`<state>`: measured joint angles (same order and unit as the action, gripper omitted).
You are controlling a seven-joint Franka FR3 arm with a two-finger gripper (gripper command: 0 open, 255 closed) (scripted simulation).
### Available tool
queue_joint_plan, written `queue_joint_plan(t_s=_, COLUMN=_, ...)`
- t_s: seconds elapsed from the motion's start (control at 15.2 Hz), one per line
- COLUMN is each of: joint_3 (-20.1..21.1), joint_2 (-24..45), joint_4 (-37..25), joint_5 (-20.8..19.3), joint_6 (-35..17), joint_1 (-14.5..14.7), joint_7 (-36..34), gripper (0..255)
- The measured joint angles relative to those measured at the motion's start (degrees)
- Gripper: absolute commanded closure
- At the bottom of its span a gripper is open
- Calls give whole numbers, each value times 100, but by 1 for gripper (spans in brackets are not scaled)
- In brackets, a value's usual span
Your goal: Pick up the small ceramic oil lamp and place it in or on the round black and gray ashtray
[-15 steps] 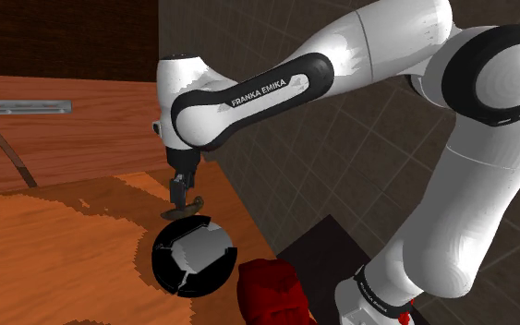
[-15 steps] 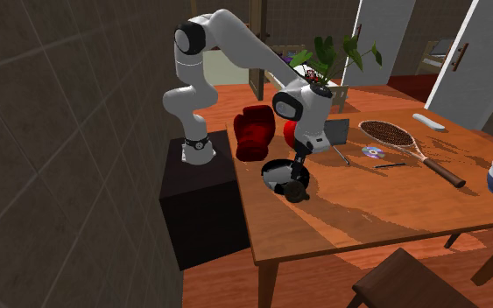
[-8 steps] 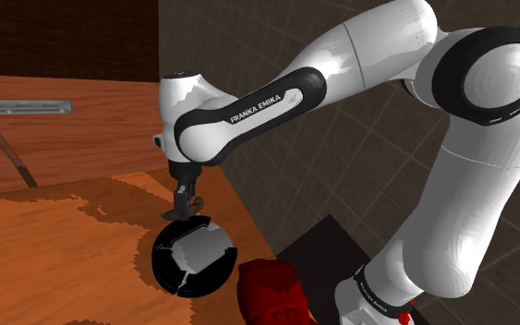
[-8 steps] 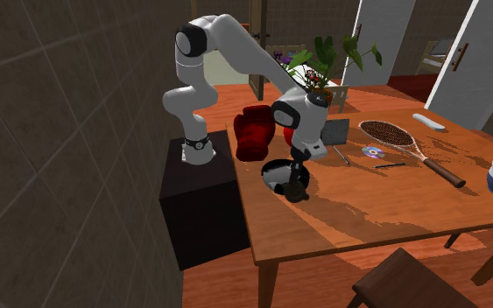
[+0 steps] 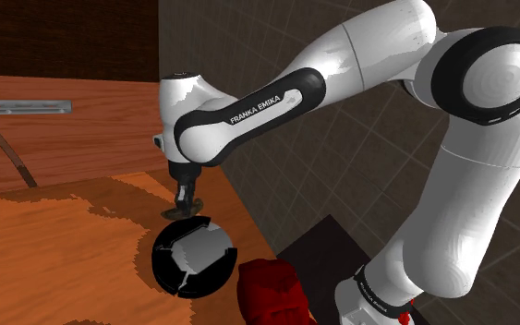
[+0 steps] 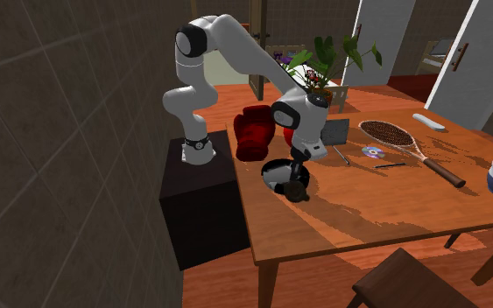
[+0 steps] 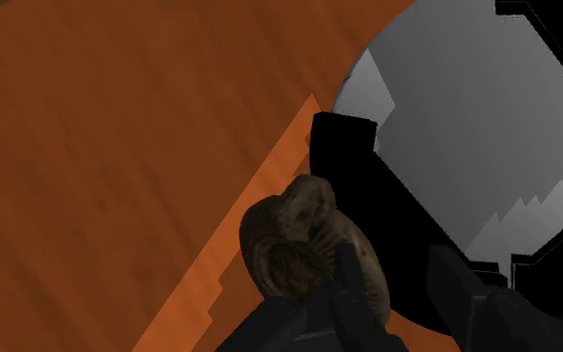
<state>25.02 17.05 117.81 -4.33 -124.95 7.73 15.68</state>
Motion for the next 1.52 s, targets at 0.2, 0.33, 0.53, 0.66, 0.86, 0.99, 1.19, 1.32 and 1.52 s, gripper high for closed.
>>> queue_joint_plan(t_s=0.2, joint_3=0, joint_2=4, joint_4=1, joint_5=0, joint_6=0, joint_1=1, joint_7=0, gripper=255)
queue_joint_plan(t_s=0.33, joint_3=0, joint_2=4, joint_4=1, joint_5=0, joint_6=-1, joint_1=1, joint_7=0, gripper=255)
queue_joint_plan(t_s=0.53, joint_3=0, joint_2=4, joint_4=2, joint_5=0, joint_6=-1, joint_1=1, joint_7=0, gripper=0)
queue_joint_plan(t_s=0.66, joint_3=25, joint_2=-84, joint_4=35, joint_5=15, joint_6=-3, joint_1=26, joint_7=50, gripper=0)
queue_joint_plan(t_s=0.86, joint_3=-168, joint_2=-157, joint_4=191, joint_5=-672, joint_6=-24, joint_1=27, joint_7=276, gripper=0)
queue_joint_plan(t_s=0.99, joint_3=-241, joint_2=-145, joint_4=223, joint_5=-925, joint_6=-8, joint_1=25, joint_7=348, gripper=0)
queue_joint_plan(t_s=1.19, joint_3=-312, joint_2=-152, joint_4=320, joint_5=-1090, joint_6=-202, joint_1=2, joint_7=336, gripper=0)
queue_joint_plan(t_s=1.32, joint_3=-360, joint_2=-37, joint_4=294, joint_5=-1209, joint_6=-284, joint_1=6, joint_7=307, gripper=0)
queue_joint_plan(t_s=1.52, joint_3=-408, joint_2=9, joint_4=401, joint_5=-1376, joint_6=-180, joint_1=-17, joint_7=220, gripper=0)
